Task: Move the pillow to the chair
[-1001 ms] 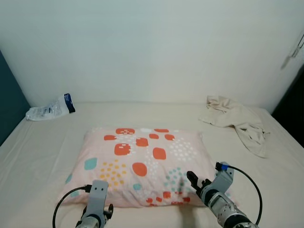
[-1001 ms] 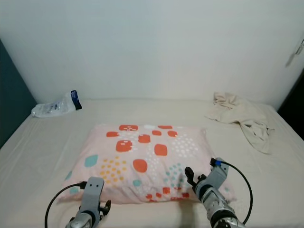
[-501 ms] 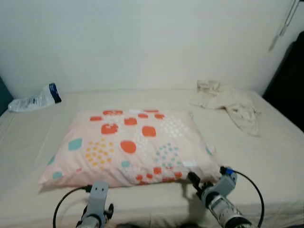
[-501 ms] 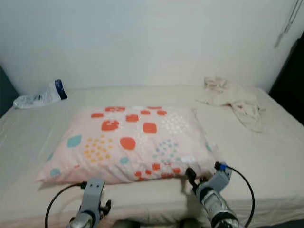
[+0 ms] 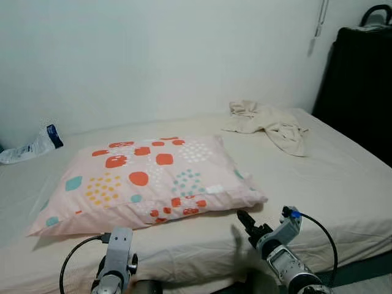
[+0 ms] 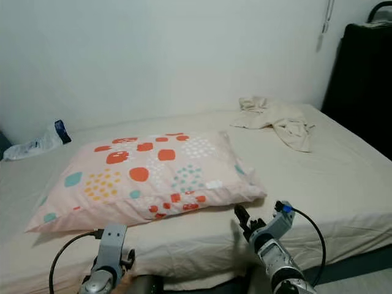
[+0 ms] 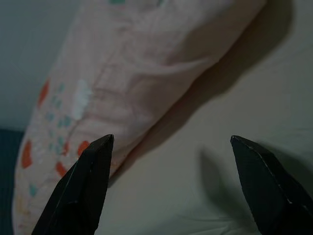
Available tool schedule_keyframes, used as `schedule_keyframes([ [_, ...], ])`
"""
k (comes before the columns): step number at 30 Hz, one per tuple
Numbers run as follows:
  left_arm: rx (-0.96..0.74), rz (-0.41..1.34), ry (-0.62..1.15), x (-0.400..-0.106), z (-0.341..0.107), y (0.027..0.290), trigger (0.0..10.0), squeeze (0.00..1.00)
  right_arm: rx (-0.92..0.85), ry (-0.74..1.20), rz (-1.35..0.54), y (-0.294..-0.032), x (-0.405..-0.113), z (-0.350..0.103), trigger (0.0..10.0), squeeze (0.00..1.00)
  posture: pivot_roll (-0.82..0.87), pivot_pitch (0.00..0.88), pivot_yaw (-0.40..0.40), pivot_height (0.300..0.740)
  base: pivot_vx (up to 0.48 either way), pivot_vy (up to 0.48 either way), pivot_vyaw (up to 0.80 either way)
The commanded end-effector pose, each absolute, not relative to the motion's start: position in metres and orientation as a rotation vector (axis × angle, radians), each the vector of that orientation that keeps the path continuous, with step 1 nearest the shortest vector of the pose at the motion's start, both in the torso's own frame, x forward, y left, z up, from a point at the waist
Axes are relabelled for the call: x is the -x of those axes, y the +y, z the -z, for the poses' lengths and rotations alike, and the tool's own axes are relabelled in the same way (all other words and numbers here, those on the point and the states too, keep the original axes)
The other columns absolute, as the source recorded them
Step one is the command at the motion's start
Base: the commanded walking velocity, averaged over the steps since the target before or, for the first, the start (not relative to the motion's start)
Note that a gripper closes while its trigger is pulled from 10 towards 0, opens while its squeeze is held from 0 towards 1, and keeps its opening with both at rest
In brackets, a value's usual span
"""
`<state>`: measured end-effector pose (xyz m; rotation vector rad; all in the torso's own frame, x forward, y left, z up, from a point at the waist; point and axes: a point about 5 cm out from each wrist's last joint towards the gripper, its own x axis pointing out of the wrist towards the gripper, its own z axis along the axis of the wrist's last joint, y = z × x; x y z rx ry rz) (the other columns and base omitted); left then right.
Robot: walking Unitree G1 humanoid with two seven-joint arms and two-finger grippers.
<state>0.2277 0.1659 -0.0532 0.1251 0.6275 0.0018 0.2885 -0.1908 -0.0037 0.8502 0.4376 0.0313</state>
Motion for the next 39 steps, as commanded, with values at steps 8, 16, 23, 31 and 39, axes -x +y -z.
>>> schedule_keyframes([
  [8,-0.139,0.027,0.672,-0.2194,0.0598,0.1634,10.0,0.0,-0.828,0.437,-0.069,-0.1829,-0.2897,0.0032,10.0,0.0,0.03,0.025,0.007,0.5,0.0,0.0,0.0],
  [16,-0.14,0.038,0.668,-0.2204,0.0592,0.1628,10.0,0.0,-0.831,0.418,-0.081,-0.1828,-0.2893,0.0025,10.0,0.0,0.02,0.026,0.01,0.529,0.0,0.0,0.0],
  [23,-0.15,0.054,0.665,-0.221,0.0588,0.1605,10.0,0.0,-0.825,0.434,-0.083,-0.1769,-0.2888,0.0044,10.0,0.0,0.03,0.026,0.01,0.548,0.0,0.0,0.0],
  [31,-0.148,0.057,0.666,-0.2212,0.0588,0.16,10.0,0.0,-0.816,0.442,-0.078,-0.1761,-0.2876,0.0059,10.0,0.0,0.03,0.024,0.011,0.548,0.0,0.0,0.0],
  [39,-0.143,0.056,0.664,-0.2215,0.0586,0.1592,10.0,0.0,-0.816,0.415,-0.082,-0.1793,-0.2901,0.0024,10.0,0.0,0.03,0.026,0.01,0.548,0.0,0.0,0.0],
])
